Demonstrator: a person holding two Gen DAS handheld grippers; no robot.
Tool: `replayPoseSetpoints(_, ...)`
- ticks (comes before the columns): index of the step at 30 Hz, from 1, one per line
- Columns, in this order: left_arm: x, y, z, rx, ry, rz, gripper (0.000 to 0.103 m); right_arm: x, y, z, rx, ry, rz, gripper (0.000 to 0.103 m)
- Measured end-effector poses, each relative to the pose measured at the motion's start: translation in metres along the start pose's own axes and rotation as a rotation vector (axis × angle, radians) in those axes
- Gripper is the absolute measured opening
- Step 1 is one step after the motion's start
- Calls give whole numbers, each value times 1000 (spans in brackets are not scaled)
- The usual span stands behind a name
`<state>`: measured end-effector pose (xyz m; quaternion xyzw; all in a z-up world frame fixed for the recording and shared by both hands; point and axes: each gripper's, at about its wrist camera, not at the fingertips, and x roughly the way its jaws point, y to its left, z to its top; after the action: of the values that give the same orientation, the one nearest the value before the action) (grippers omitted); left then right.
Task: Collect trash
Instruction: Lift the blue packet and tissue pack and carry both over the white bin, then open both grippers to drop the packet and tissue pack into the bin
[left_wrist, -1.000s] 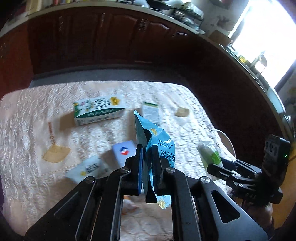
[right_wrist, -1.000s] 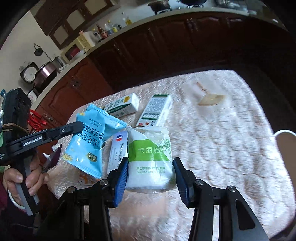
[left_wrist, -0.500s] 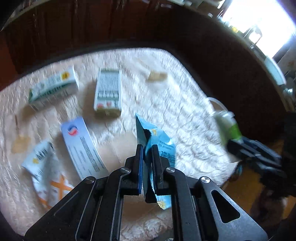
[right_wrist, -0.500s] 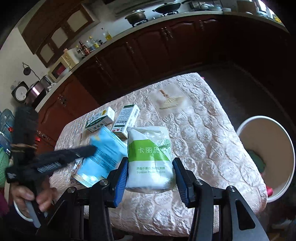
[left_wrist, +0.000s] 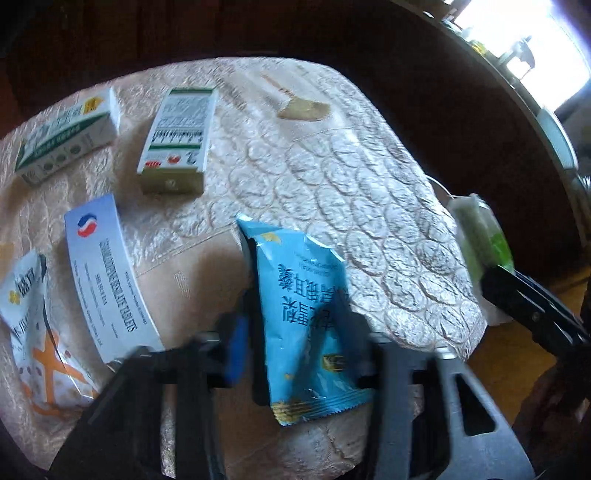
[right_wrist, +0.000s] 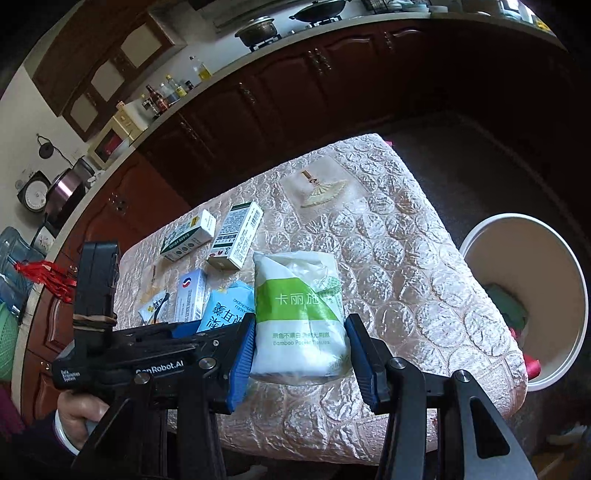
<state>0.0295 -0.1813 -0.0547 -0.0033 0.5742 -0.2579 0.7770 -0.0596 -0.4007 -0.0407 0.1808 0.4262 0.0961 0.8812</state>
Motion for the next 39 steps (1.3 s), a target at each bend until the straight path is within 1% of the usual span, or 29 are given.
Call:
replayPoseSetpoints(1,-3,-2,0,9,-7,-2,19,0,-1,0,2,0,0,47)
replayPoseSetpoints(4,-15,-5,2,11,-29,-31,12,-2,-3,-1,4,-4,-1,47)
replayPoseSetpoints(6,-29,-12,5,33,-65,-28,12,-6,-3,-1,5,-17,-2,47)
replayPoseSetpoints(11,-53,-31,19,71,-120,-54,11,-23,-6,3,8,-58,-12,47)
replayPoseSetpoints(15,-62,-53,31,97,-147,-59,11,-39,-18,6,19,-96,-49,47)
replayPoseSetpoints(21,-57,-96,43,161,-159,-81,11,-62,-47,6,70,-134,-90,47)
replayPoseSetpoints(29,-35,-147,59,228,-151,-108,11,-87,-89,2,146,-167,-150,47)
replayPoseSetpoints(37,-8,-186,72,263,-133,-140,11,-92,-135,-5,239,-159,-202,47)
replayPoseSetpoints(39,0,-194,75,268,-129,-140,11,-91,-145,-7,256,-151,-230,47)
